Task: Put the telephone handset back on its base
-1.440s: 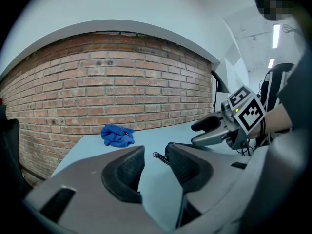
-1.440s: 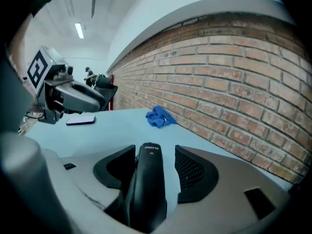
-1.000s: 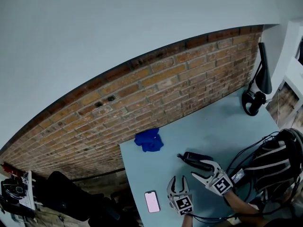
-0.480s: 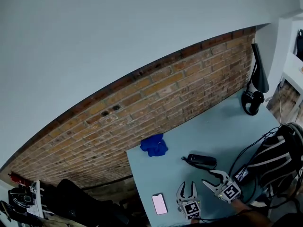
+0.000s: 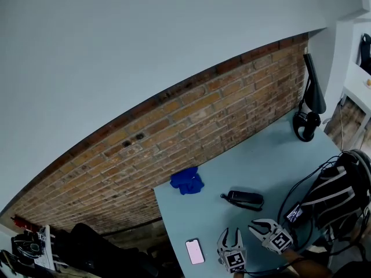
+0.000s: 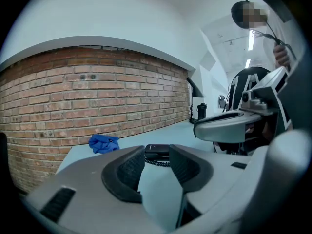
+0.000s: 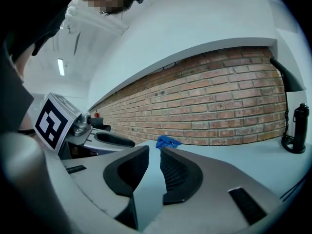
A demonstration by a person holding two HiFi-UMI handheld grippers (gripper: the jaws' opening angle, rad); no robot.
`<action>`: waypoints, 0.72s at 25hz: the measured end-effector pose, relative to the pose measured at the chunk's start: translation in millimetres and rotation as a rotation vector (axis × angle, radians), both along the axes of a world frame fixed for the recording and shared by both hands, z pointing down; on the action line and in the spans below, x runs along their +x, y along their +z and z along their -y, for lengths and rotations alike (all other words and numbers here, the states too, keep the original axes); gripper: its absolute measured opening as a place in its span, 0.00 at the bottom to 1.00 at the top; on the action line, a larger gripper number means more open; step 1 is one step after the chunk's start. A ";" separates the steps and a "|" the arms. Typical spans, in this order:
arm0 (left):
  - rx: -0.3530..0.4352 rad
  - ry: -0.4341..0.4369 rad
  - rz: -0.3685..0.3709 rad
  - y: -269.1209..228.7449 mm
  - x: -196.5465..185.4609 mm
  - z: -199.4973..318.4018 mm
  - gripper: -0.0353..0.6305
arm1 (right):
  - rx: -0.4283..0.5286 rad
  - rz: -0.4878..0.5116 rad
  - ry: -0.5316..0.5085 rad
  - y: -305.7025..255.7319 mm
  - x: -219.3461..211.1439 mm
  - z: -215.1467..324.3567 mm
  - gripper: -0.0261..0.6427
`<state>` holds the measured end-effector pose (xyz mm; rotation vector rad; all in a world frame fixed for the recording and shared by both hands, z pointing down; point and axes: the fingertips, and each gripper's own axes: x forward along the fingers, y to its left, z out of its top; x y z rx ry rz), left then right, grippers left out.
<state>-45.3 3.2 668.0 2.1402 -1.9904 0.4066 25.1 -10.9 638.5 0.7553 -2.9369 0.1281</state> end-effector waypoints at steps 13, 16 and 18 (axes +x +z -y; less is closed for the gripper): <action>-0.019 -0.005 -0.021 8.7 1.5 -5.3 0.33 | 0.030 -0.044 0.018 0.7 1.2 0.6 0.06; -0.017 -0.004 -0.019 7.4 2.2 -5.1 0.33 | 0.055 -0.063 0.016 1.1 2.5 0.2 0.06; -0.019 -0.005 -0.017 6.6 0.8 -6.8 0.33 | 0.052 -0.065 0.016 1.3 1.0 -2.6 0.06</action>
